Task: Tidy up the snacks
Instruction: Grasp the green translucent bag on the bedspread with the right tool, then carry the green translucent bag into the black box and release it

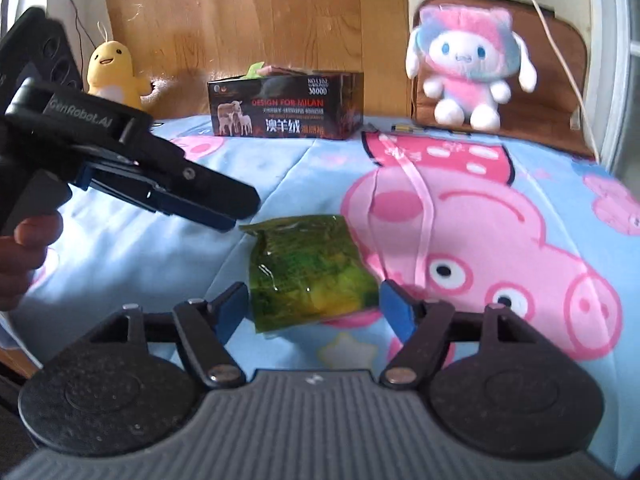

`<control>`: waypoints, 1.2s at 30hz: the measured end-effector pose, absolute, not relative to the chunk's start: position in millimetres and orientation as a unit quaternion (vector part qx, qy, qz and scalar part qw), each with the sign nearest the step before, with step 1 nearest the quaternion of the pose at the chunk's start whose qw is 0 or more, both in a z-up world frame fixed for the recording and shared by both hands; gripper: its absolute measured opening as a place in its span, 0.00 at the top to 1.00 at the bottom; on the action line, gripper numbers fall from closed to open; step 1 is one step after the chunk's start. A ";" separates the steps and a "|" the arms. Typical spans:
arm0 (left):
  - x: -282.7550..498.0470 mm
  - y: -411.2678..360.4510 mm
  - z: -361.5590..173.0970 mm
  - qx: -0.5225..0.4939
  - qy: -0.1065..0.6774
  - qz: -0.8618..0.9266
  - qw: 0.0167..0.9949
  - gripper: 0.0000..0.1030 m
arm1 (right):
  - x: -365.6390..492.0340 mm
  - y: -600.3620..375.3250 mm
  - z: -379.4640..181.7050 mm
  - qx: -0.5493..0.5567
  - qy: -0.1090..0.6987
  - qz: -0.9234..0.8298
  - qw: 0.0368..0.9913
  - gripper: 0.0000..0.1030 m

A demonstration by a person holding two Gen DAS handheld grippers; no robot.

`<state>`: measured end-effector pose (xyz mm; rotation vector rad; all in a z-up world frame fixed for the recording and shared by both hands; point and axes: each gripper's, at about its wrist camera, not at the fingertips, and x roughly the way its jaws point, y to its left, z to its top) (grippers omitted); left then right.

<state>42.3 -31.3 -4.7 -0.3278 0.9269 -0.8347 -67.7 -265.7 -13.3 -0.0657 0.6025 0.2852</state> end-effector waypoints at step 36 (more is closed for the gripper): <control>72.2 -9.5 13.6 -0.143 0.361 -0.372 0.843 0.82 | -1.5 -254.3 3.8 0.021 0.276 0.234 0.932 0.42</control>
